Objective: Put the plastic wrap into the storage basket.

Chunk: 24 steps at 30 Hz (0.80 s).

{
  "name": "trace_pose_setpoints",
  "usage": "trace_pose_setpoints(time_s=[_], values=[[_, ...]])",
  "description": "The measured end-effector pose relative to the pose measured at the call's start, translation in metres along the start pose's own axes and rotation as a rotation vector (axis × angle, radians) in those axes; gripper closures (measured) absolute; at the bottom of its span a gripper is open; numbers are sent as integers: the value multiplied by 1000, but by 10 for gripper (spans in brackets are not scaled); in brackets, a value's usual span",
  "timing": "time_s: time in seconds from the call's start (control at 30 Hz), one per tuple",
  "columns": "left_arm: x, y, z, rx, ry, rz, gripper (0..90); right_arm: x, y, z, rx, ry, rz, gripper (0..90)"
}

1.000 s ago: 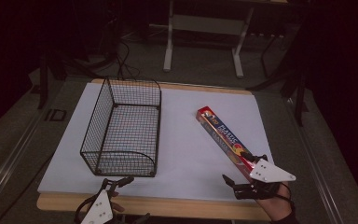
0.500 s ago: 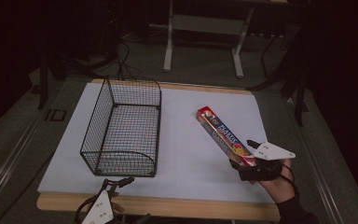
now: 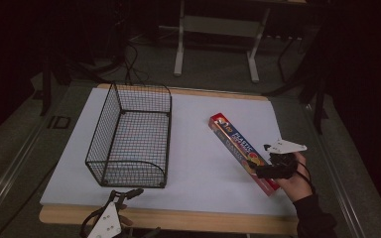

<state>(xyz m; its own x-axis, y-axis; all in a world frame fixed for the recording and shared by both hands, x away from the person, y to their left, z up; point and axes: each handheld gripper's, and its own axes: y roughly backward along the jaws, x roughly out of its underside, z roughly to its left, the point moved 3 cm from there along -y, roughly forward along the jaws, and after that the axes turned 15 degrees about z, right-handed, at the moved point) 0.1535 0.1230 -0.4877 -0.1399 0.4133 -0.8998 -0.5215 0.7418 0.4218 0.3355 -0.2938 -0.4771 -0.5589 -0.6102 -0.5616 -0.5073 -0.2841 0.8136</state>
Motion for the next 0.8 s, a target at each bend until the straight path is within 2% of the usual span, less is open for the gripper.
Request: trace_pose_setpoints(time_s=[0.5, 0.8], values=[[1, 0, 0, -6, -7, 8, 0, -5, -29, -12, -32, -41, 126, 210], [1, 0, 0, -1, -6, 7, 0, -17, -46, -18, -23, -36, 185, 233]])
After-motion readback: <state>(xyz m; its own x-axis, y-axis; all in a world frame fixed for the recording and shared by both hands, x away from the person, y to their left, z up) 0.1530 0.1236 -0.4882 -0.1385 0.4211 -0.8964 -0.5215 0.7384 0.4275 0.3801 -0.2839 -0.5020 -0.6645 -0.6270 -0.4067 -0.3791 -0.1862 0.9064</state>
